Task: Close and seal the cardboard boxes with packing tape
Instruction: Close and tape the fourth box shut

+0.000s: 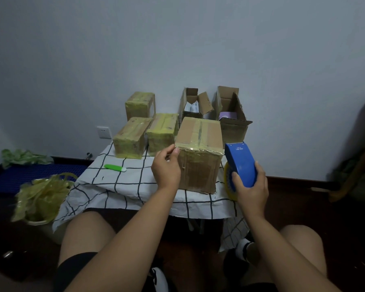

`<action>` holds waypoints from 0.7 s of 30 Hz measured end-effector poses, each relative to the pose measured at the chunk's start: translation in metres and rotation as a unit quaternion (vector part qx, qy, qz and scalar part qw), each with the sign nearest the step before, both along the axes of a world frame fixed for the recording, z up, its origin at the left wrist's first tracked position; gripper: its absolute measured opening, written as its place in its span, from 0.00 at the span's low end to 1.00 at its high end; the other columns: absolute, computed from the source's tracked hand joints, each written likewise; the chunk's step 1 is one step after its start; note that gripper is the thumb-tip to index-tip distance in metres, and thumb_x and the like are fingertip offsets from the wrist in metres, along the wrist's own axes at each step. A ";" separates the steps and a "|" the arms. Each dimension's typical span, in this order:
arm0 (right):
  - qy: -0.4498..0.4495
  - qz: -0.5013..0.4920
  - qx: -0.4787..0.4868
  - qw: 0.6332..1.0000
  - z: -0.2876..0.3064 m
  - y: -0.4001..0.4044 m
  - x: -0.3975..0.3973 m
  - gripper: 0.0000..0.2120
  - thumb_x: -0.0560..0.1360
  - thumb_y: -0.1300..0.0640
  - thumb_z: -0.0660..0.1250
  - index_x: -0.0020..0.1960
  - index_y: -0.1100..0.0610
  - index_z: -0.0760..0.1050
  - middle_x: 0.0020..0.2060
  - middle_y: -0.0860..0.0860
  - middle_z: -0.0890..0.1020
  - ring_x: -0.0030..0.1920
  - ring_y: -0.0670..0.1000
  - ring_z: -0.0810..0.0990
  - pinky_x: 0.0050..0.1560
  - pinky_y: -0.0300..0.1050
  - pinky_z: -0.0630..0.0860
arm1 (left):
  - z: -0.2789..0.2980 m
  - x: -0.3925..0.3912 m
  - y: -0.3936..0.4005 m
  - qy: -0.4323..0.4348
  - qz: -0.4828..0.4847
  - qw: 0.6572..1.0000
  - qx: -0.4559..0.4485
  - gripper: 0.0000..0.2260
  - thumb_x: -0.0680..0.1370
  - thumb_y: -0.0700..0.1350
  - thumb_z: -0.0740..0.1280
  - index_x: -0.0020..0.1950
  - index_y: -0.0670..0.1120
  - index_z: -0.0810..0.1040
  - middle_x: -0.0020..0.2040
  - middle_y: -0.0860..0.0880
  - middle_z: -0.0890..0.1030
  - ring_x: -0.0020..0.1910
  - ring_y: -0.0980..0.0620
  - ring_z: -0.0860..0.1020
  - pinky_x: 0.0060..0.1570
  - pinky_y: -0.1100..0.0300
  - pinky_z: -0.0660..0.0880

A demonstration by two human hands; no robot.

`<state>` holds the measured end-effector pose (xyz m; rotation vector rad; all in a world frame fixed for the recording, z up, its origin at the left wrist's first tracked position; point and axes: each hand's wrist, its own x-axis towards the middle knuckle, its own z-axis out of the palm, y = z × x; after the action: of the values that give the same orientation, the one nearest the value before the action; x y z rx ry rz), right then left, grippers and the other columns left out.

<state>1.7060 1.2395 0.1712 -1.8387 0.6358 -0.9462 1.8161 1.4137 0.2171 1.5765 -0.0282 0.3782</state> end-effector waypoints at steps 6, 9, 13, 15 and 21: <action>0.003 -0.002 -0.001 1.000 0.001 0.000 0.000 0.34 0.75 0.52 0.73 0.76 0.51 0.63 0.67 0.53 0.70 0.59 0.45 0.68 0.55 0.43 0.70 | 0.003 0.000 0.002 -0.032 0.013 0.997 0.069 0.05 0.79 0.39 0.68 0.43 0.42 0.80 0.47 0.49 0.78 0.46 0.54 0.75 0.41 0.80 0.66; 0.002 -0.001 0.000 1.000 0.001 0.001 -0.001 0.34 0.74 0.52 0.73 0.76 0.51 0.63 0.68 0.53 0.70 0.59 0.45 0.68 0.54 0.43 0.69 | 0.004 0.001 0.005 -0.042 -0.002 0.994 0.097 0.04 0.80 0.39 0.67 0.45 0.44 0.78 0.48 0.50 0.76 0.46 0.55 0.74 0.44 0.75 0.69; 0.001 0.000 0.004 1.000 0.001 0.001 -0.002 0.34 0.74 0.52 0.73 0.76 0.50 0.63 0.67 0.53 0.70 0.59 0.45 0.69 0.54 0.43 0.70 | 0.005 0.003 0.014 -0.104 -0.055 0.975 0.188 0.10 0.80 0.43 0.65 0.62 0.46 0.77 0.59 0.52 0.71 0.51 0.59 0.72 0.49 0.69 0.70; 0.000 0.001 0.008 1.000 0.001 0.001 -0.001 0.34 0.74 0.52 0.74 0.76 0.50 0.63 0.67 0.53 0.70 0.59 0.45 0.69 0.55 0.43 0.70 | 0.005 0.011 0.018 -0.163 -0.089 0.946 0.267 0.13 0.80 0.45 0.66 0.64 0.48 0.78 0.63 0.51 0.72 0.60 0.54 0.70 0.56 0.64 0.68; 0.002 0.001 0.008 1.000 0.003 0.001 -0.003 0.34 0.74 0.52 0.74 0.76 0.51 0.63 0.67 0.53 0.70 0.58 0.45 0.68 0.54 0.41 0.69 | 0.017 0.026 0.021 -0.216 -0.104 0.900 0.364 0.03 0.77 0.42 0.69 0.47 0.43 0.81 0.51 0.52 0.77 0.57 0.49 0.69 0.54 0.53 0.65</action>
<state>1.7031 1.2406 0.1739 -1.8273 0.6419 -0.9330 1.8423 1.4350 0.2343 2.1659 -0.7540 0.5836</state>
